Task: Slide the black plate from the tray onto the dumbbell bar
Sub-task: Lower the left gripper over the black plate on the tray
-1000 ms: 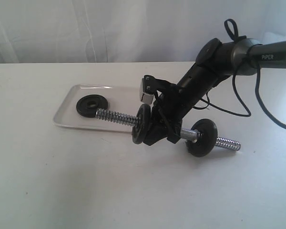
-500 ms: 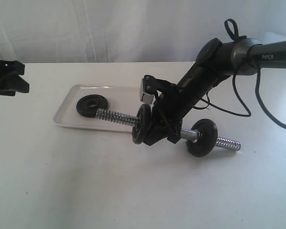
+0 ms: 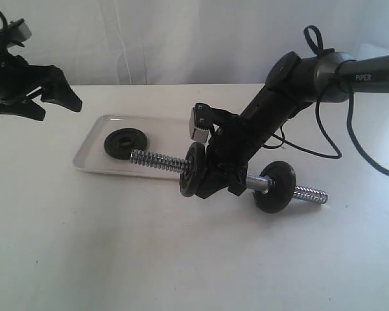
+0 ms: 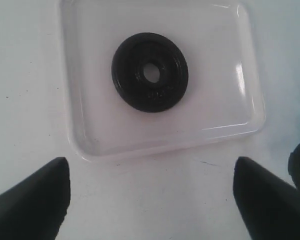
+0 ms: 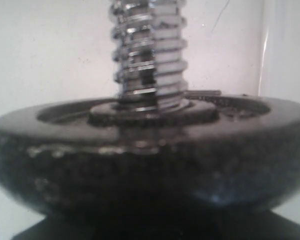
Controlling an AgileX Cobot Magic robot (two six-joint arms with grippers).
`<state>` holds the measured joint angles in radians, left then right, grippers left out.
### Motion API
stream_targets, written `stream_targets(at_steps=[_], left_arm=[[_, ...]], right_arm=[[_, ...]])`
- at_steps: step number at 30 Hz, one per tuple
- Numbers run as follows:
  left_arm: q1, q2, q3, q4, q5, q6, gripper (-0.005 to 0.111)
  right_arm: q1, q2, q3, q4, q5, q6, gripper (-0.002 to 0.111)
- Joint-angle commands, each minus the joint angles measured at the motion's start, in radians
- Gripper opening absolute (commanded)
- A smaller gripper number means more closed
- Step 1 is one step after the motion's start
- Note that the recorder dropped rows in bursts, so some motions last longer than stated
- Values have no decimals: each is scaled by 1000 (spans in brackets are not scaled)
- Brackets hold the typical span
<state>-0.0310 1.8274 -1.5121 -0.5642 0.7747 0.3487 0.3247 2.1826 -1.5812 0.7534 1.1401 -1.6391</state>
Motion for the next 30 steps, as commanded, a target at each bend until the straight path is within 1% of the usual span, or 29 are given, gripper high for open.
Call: stream_targets(at_steps=[1,3,4,7,10,14,17,18,21,26,30], left_arm=[[-78,65,-133,205,83,-166,89],[-116,97,-205,299,118,-222,89],[-134,113,-238,319,128,-226,89],[-169,162,-320,330,160,-240,89],[-197,215,-391,341,162,-240,89],[-237,283,-474,341,162,-211,99],[-256,319,-491,341,88,-189,106],[-261,328,-491,346,53,-184,105],[-273,360,-491,346,6,-184,105],[-281,399,-491,341,-11,-184,105],[-283,441,-491,340,-62,-184,105]], right_arm=[[-6,-52,-11,82,59,-1,0],[-6,-52,-11,82,59,2,0],[-6,-52,-11,82,59,2,0],[-6,-52,-11,82,59,2,0],[-6,-52,-11,82,59,2,0],[-6,-52,-11,80,52,3,0],[-6,-52,-11,80,47,3,0],[-6,-49,-11,80,41,3,0],[-6,-47,-11,80,30,3,0],[-6,-45,-11,80,21,3,0],[-6,-45,-11,80,21,3,0]])
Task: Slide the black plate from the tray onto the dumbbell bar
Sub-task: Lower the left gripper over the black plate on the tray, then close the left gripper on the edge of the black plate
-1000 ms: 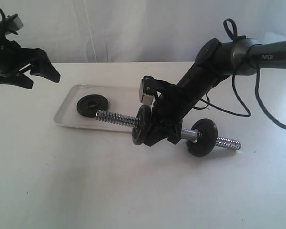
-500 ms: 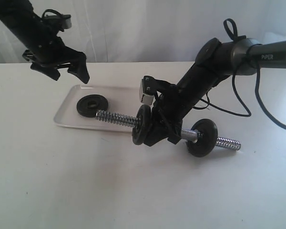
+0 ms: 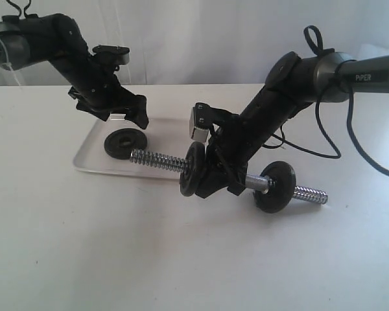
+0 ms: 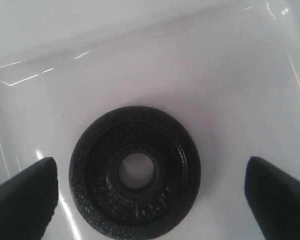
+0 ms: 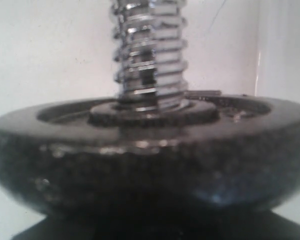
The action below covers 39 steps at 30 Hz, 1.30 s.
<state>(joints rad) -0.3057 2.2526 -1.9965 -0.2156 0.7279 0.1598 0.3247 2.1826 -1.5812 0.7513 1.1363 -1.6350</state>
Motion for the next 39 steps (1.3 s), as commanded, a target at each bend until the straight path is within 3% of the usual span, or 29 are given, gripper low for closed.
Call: stream_targets(at_steps=[1,12,26,39], left_arm=[[-8,30,-7,-8,-26,5,105],[-35,79,-7,42,-10,87,105],[-45,98,-7,191,-18,22,105],[-45,146,-7,187,-10,-10,105]], right_arm=[[-6,-45,-11,82,23,-1,0],[-6,-45,-11,82,2,-1,0],[-6,-45,-11,80,-2,-9,0],[-6,-45,-11,80,-7,-10,0]])
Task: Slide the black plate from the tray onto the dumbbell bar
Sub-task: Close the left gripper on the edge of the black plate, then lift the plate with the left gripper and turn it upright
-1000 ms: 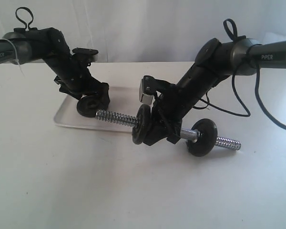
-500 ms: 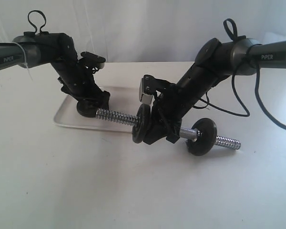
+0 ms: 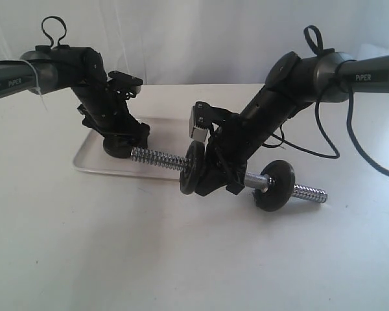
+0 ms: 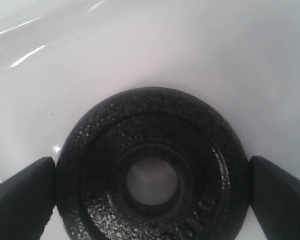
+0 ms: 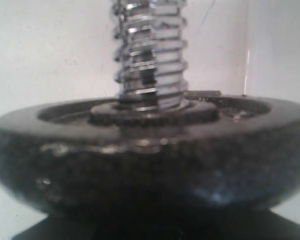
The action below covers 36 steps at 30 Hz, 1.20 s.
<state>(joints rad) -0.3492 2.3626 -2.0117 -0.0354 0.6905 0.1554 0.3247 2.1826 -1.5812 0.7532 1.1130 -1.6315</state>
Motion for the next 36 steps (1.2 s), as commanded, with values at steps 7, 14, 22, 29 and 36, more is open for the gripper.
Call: stream_targets(at_steps=[7,14,22,29,36], left_arm=[[-1,36,9,18,36,-3,105],[1,36,9,18,75,-3,8],[1,13,9,15,101,5,0],[7,-64,9,-85,104,-10,0],[41,-107,9,-174,104,-10,0]], right_arm=[[-6,-45,-11,78,8,-13,0],[-6,-45,-11,78,8,-13,0],[-6,-45,-11,80,-4,-13,0],[-6,-45,-11,80,-20,-13,0],[-6,-45,-11,82,-20,-13,0]])
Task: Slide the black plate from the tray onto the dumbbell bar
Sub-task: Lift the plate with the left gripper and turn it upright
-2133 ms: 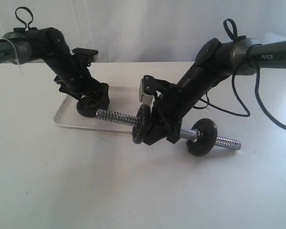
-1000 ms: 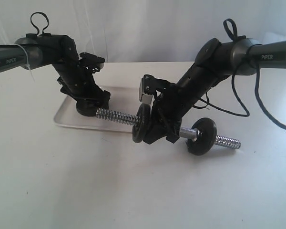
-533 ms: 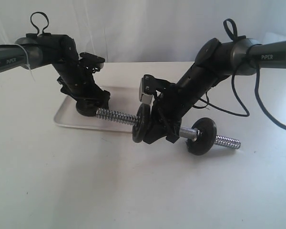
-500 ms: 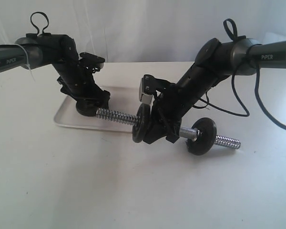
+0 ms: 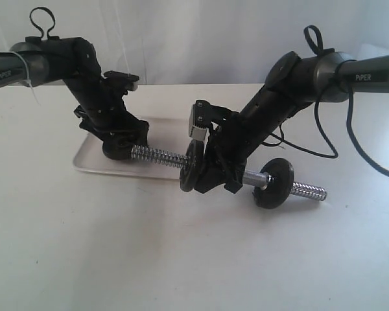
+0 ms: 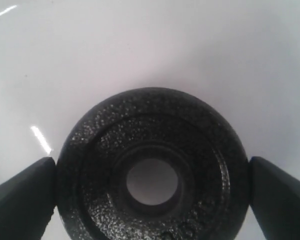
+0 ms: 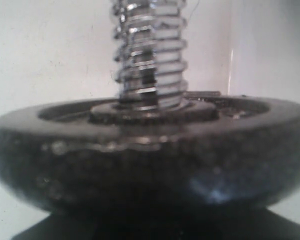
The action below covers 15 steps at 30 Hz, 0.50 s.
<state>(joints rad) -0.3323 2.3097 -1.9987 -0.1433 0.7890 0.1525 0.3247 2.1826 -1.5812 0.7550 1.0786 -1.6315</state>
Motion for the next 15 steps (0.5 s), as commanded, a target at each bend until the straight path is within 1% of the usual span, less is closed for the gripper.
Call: stream_targets(at_steps=[1,5,7,9,13,15], left_arm=[[30,-59,-4,-89,7,-7,0],[60,-76,-4,-162,23,4,0],[83,-83,-4,-238,51,21,0],[106,-87,-4,-340,78,75,0],[167,-88,-4,-611,164,197,0],[200,-88,-4,-690,208,221,0]], right_arm=[[-6,-45,-11,82,14,-13,0],[-6,-45,-11,81,7,-13,0],[-6,-45,-11,81,0,-13,0],[-6,-45,-11,81,-10,-8,0],[-6,-45,-11,81,-21,0,0],[-6,-45,-11,81,-26,5,0]])
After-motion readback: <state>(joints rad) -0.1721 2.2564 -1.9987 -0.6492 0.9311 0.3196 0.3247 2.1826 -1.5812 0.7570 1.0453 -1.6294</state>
